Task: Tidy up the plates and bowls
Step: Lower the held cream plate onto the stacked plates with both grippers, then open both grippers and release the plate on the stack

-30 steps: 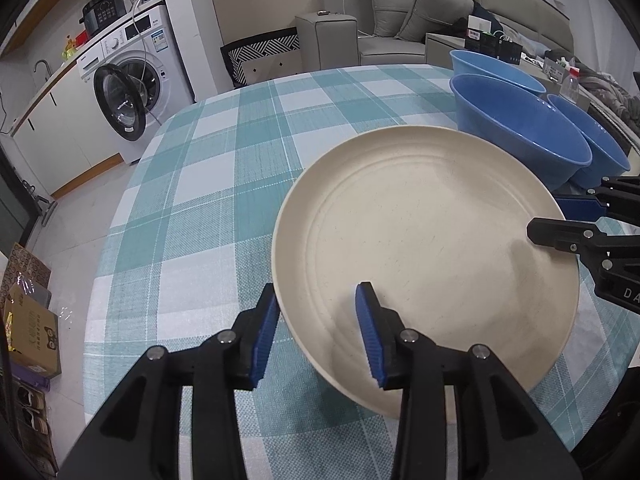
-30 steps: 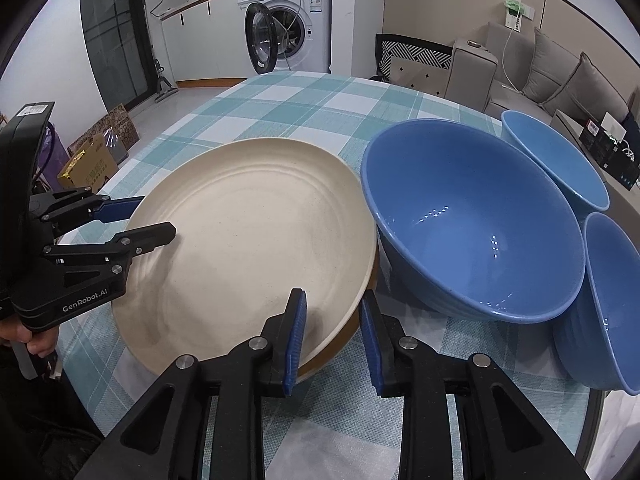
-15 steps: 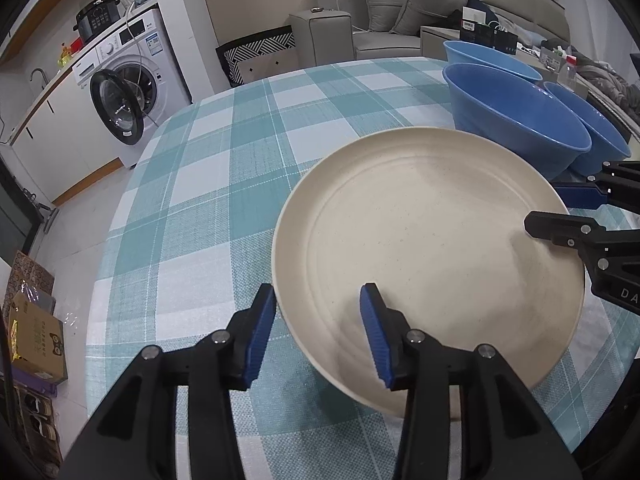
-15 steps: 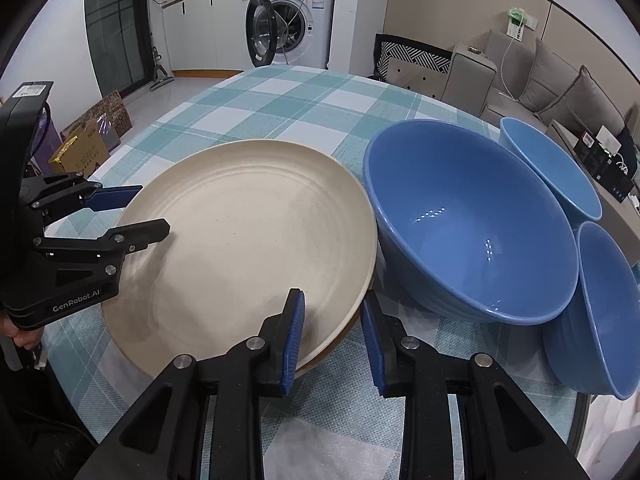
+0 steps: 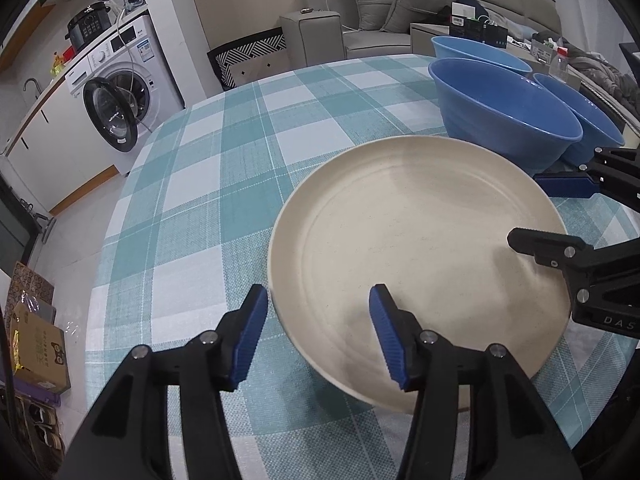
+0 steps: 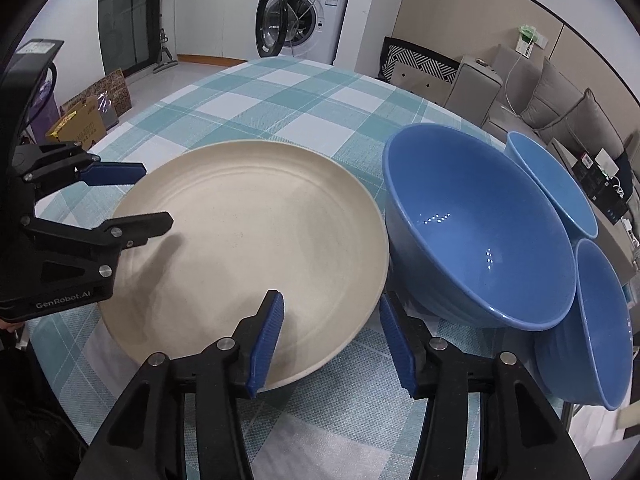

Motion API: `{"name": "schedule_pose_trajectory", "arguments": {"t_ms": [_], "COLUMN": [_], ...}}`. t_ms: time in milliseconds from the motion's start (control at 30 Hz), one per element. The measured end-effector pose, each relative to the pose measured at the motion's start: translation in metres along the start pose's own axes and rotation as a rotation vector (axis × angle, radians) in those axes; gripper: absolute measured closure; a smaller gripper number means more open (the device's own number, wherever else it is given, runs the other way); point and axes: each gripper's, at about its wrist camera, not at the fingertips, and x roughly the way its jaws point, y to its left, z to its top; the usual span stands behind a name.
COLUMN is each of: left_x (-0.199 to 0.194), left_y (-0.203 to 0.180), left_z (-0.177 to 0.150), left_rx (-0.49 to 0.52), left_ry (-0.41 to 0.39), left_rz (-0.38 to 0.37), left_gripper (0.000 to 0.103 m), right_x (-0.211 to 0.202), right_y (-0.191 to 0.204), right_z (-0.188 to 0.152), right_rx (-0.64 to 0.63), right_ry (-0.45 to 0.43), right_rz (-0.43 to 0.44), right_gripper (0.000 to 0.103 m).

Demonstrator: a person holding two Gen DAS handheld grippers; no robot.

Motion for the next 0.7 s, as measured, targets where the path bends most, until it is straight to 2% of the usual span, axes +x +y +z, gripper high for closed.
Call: {"name": "schedule_pose_trajectory", "arguments": {"t_ms": [233, 333, 533, 600, 700], "left_x": [0.0022, 0.0024, 0.0028, 0.0022, -0.0004], "left_y": [0.0001, 0.0005, 0.0014, 0.0020, 0.0036], "left_z": [-0.0004, -0.0007, -0.0008, -0.0007, 0.0002], "left_rx": [0.000, -0.003, -0.007, -0.011, -0.018], "left_ry": [0.006, 0.006, 0.005, 0.005, -0.003], "left_rz": [-0.001, 0.000, -0.003, -0.006, -0.013], "left_gripper": [0.049, 0.049, 0.048, 0.048, 0.048], "right_x": [0.0023, 0.0033, 0.0065, 0.0079, 0.0064], "right_y": [0.0019, 0.0002, -0.0052, -0.0065, -0.0072], "right_z": [-0.0013, -0.0021, -0.0021, -0.0014, -0.0017], "right_rx": [-0.017, -0.011, 0.015, 0.019, 0.008], "right_ry": [0.000, -0.002, -0.009, -0.007, -0.005], "right_rz": [-0.004, -0.004, -0.007, -0.002, 0.008], "right_gripper": [0.050, 0.046, 0.031, 0.021, 0.020]}}
